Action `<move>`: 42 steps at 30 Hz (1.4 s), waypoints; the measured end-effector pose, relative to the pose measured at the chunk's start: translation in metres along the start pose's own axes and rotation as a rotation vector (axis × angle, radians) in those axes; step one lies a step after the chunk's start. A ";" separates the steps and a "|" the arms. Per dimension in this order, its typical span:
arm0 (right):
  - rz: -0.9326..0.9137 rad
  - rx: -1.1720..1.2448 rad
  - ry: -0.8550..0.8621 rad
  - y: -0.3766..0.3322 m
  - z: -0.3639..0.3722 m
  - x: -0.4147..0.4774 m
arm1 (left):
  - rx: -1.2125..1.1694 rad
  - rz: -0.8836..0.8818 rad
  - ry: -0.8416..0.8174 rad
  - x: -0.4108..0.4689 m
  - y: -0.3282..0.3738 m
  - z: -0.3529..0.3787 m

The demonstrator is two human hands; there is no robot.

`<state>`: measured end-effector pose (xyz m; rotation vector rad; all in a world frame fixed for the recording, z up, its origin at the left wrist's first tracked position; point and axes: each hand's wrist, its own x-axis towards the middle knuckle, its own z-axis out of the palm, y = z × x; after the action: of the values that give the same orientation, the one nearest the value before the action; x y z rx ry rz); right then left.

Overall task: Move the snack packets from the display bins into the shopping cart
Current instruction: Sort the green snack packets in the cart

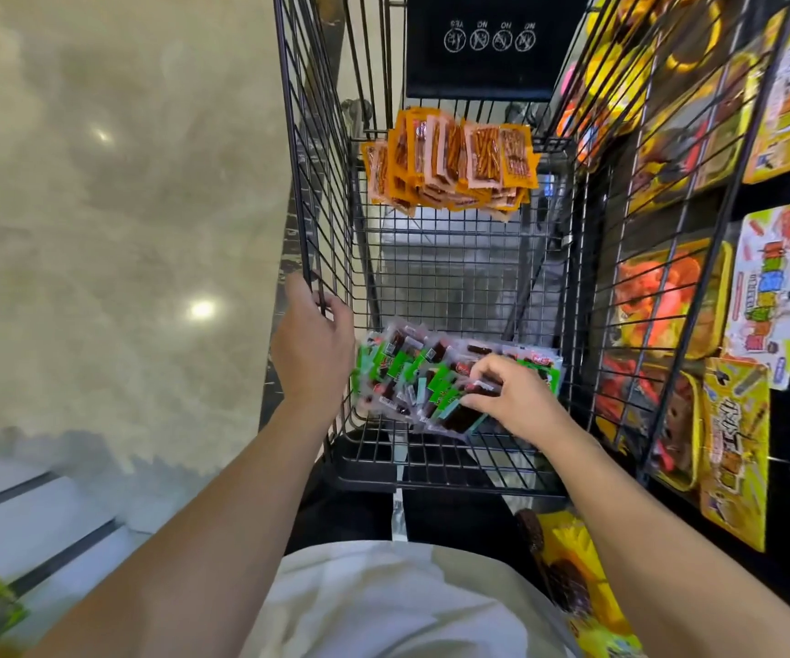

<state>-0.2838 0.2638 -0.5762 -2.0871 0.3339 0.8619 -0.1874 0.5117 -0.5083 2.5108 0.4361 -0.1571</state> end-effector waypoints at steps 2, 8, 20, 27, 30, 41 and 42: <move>-0.005 0.043 -0.022 0.002 0.001 -0.002 | 0.002 0.002 -0.002 0.000 0.001 -0.001; 0.021 0.237 0.014 0.001 -0.006 -0.005 | -0.028 -0.026 -0.071 0.000 0.007 -0.008; -0.078 0.488 -0.047 -0.029 -0.046 -0.028 | -0.089 0.315 -0.527 -0.071 0.044 -0.033; -0.132 0.536 -0.099 -0.039 -0.037 -0.022 | -0.305 -0.201 -1.065 -0.060 0.025 0.016; -0.131 0.491 -0.099 -0.041 -0.027 -0.018 | -0.352 -0.259 -1.098 -0.057 0.013 0.022; 0.141 0.095 0.101 0.000 -0.012 0.020 | -0.530 -0.482 -0.677 -0.066 -0.023 0.032; 0.147 0.007 0.068 0.002 -0.008 0.019 | -0.548 -0.488 -0.655 -0.067 -0.022 0.033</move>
<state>-0.2669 0.2580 -0.5872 -2.1082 0.5316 0.8754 -0.2583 0.4919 -0.5338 1.6552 0.6863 -0.8855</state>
